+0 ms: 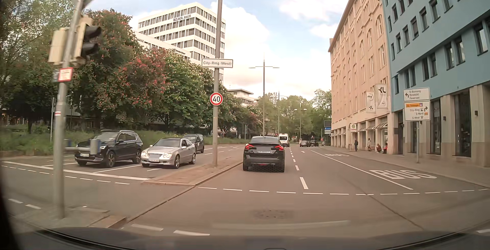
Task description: Follow the waypoints while adhering to traffic rules and regulations
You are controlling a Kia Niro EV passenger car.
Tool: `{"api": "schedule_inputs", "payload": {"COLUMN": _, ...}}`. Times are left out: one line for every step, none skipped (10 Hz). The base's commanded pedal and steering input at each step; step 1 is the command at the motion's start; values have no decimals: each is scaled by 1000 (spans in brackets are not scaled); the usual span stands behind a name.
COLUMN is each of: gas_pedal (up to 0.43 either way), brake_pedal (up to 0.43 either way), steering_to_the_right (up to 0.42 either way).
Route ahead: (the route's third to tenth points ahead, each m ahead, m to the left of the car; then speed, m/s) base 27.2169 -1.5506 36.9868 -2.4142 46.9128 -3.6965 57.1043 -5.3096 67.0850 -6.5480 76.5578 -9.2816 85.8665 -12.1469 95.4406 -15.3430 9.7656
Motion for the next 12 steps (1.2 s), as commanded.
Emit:
{"api": "schedule_inputs", "payload": {"gas_pedal": 118, "brake_pedal": 0, "steering_to_the_right": 17}}
{"api": "schedule_inputs", "payload": {"gas_pedal": 118, "brake_pedal": 0, "steering_to_the_right": 17}}
{"api": "schedule_inputs", "payload": {"gas_pedal": 118, "brake_pedal": 0, "steering_to_the_right": 17}}
{"api": "schedule_inputs", "payload": {"gas_pedal": 118, "brake_pedal": 0, "steering_to_the_right": 17}}
{"api": "schedule_inputs", "payload": {"gas_pedal": 118, "brake_pedal": 0, "steering_to_the_right": 18}}
{"api": "schedule_inputs", "payload": {"gas_pedal": 110, "brake_pedal": 0, "steering_to_the_right": 18}}
{"api": "schedule_inputs", "payload": {"gas_pedal": 110, "brake_pedal": 0, "steering_to_the_right": 18}}
{"api": "schedule_inputs", "payload": {"gas_pedal": 110, "brake_pedal": 0, "steering_to_the_right": 22}}
{"api": "schedule_inputs", "payload": {"gas_pedal": 110, "brake_pedal": 0, "steering_to_the_right": 24}}
{"api": "schedule_inputs", "payload": {"gas_pedal": 110, "brake_pedal": 0, "steering_to_the_right": 24}}
{"api": "schedule_inputs", "payload": {"gas_pedal": 110, "brake_pedal": 0, "steering_to_the_right": 24}}
{"api": "schedule_inputs", "payload": {"gas_pedal": 110, "brake_pedal": 0, "steering_to_the_right": 24}}
